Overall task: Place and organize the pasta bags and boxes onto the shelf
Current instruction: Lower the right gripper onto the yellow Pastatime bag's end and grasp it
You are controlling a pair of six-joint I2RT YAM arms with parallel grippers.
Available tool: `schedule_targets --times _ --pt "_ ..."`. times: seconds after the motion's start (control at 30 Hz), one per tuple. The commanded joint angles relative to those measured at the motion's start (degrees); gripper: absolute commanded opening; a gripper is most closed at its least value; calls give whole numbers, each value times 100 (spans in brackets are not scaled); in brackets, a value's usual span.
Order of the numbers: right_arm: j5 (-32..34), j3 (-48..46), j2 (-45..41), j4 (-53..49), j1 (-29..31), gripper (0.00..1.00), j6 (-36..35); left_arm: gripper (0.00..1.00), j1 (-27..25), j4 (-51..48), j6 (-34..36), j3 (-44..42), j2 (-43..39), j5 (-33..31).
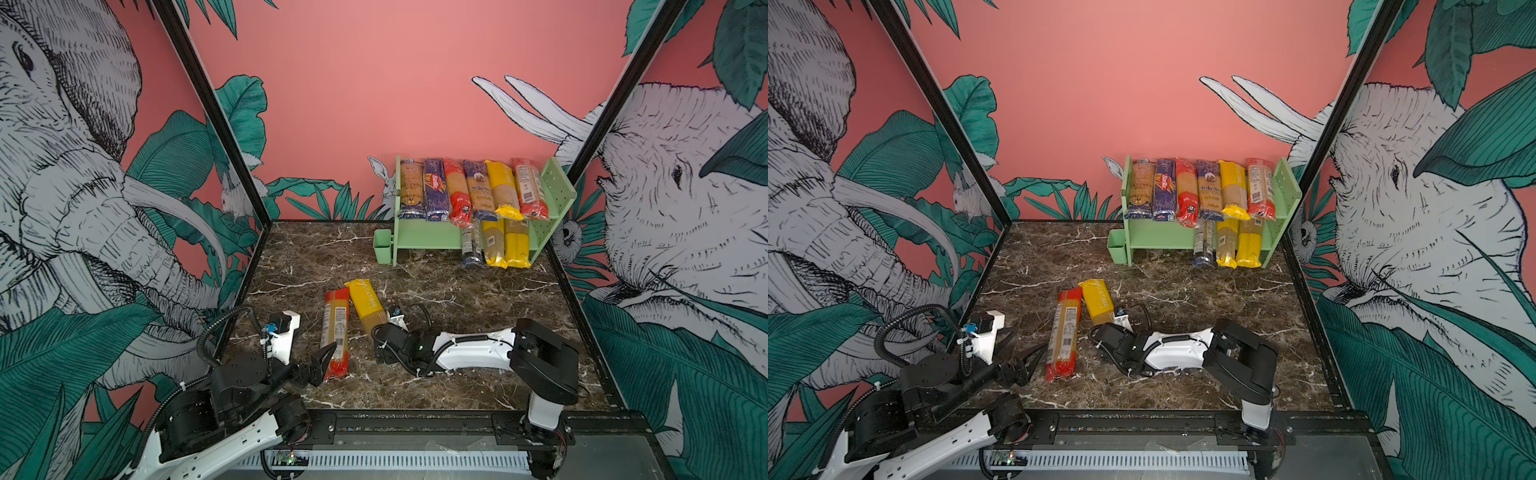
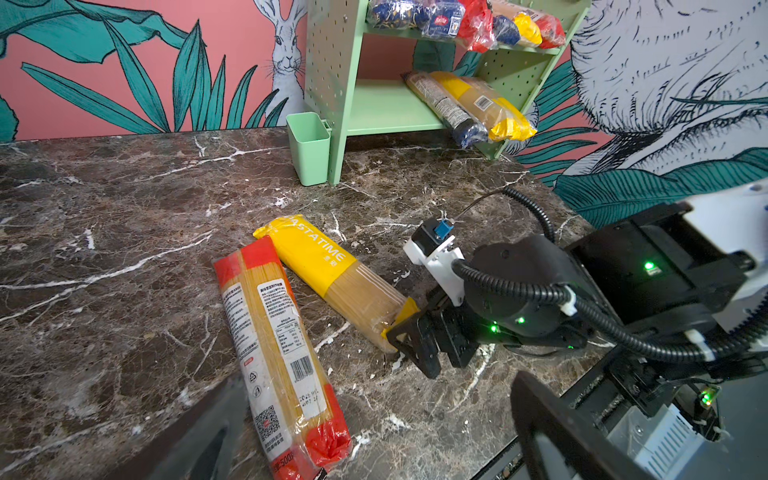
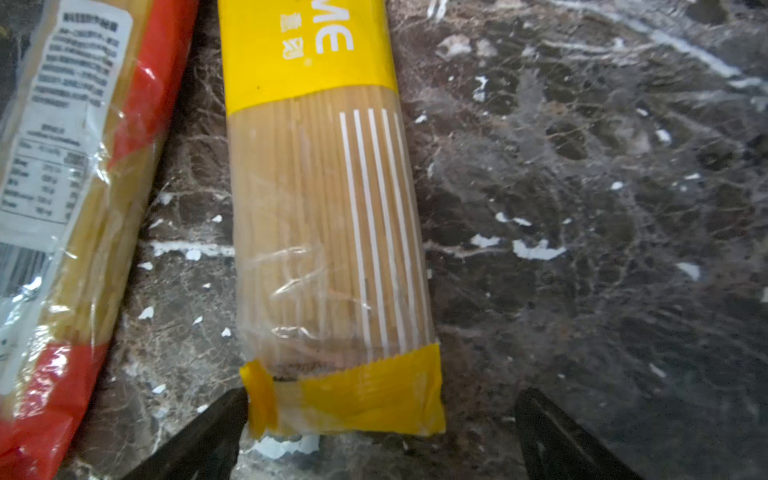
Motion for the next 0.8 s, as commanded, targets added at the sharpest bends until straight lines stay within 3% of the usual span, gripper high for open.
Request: schedule_targets --times 0.0,0.17,0.47,0.77 --pt "-161 -38 -110 374 70 99 -456 99 20 135 22 -17 99 -100" --pt "-325 -22 -47 799 192 99 -791 99 20 158 -29 -45 144 -91" --pt "278 149 256 642 177 99 -1378 99 20 267 -81 -93 301 -126" --pt "-26 302 1016 1012 20 98 -1279 99 20 647 -99 -223 580 -118"
